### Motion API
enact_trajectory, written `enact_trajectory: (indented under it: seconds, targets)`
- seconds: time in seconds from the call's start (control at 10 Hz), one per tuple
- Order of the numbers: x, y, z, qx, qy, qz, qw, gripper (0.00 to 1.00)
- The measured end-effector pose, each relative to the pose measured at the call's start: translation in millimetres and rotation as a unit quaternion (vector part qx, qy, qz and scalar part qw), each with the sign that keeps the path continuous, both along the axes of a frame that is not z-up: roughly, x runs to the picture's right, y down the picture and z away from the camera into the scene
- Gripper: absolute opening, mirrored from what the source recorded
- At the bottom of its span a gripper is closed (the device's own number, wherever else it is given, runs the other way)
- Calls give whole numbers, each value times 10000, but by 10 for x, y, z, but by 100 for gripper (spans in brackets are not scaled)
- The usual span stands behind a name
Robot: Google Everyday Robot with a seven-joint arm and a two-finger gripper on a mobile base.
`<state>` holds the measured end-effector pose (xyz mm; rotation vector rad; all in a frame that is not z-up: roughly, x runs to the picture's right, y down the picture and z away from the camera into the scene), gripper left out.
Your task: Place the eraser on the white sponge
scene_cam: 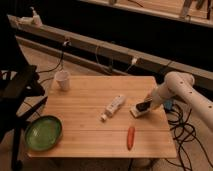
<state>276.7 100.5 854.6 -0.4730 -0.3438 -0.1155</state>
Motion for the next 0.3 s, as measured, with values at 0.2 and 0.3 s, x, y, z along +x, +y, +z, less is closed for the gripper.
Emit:
enact_trajectory:
  seconds: [0.2,0.3]
  targets:
    - [-180,-88,-75,-61,111,-223,9997,47]
    - [-216,-67,-112,-48,150,-243,9996,39]
